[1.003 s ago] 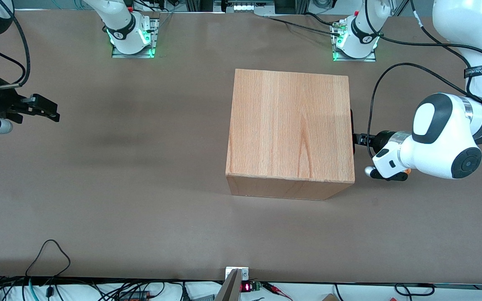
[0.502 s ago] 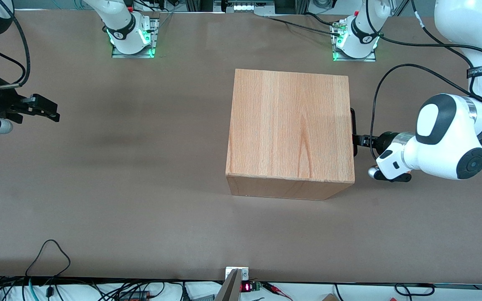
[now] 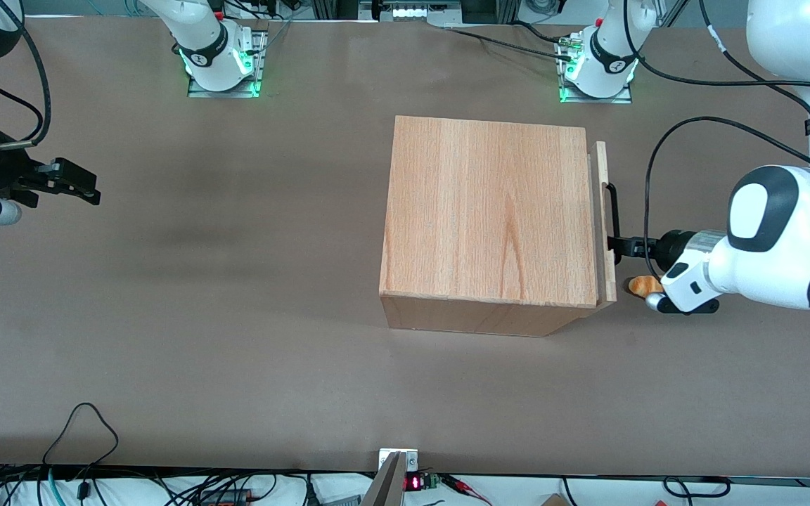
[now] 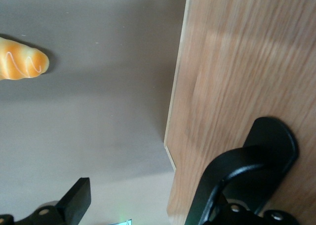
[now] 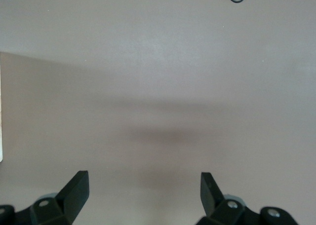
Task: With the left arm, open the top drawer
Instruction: 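Pull the handle with the left gripper, sliding the drawer out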
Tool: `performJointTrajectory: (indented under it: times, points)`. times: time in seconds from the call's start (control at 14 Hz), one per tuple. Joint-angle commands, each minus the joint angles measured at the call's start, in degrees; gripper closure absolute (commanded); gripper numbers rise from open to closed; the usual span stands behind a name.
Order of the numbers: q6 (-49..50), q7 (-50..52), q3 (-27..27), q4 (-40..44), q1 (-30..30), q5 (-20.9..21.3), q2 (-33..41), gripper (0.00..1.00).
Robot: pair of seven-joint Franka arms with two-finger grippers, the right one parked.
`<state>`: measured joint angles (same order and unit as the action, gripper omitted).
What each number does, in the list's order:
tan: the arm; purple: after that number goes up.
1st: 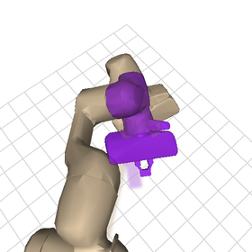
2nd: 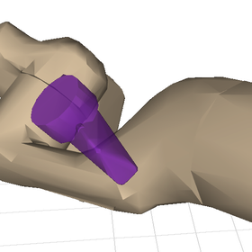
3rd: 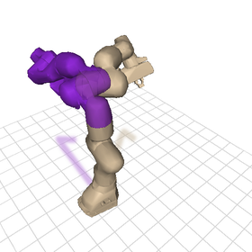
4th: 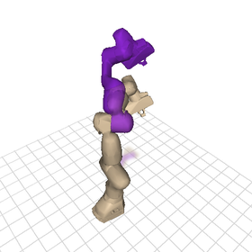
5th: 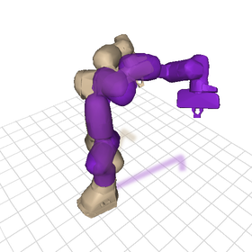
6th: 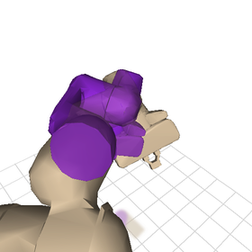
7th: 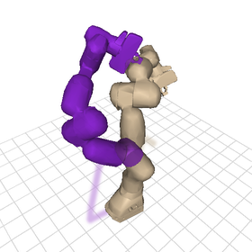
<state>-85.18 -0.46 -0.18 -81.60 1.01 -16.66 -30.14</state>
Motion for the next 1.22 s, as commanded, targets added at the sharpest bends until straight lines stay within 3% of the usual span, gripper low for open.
performJointTrajectory:
  times: [0.0,0.29,0.43,1.15]
  points:
    - [0.3,-0.8,0.3,2.1,-0.5,-1.0,-1.4,0.00]
    - [0.3,-0.7,0.8,2.8,-0.6,-0.7,-1.4,0.00]
    - [0.3,-0.7,0.8,3.6,-0.5,2.4,-1.4,0.00]
    - [-0.2,-0.6,1.0,4.3,-0.8,5.5,-1.3,0.00]
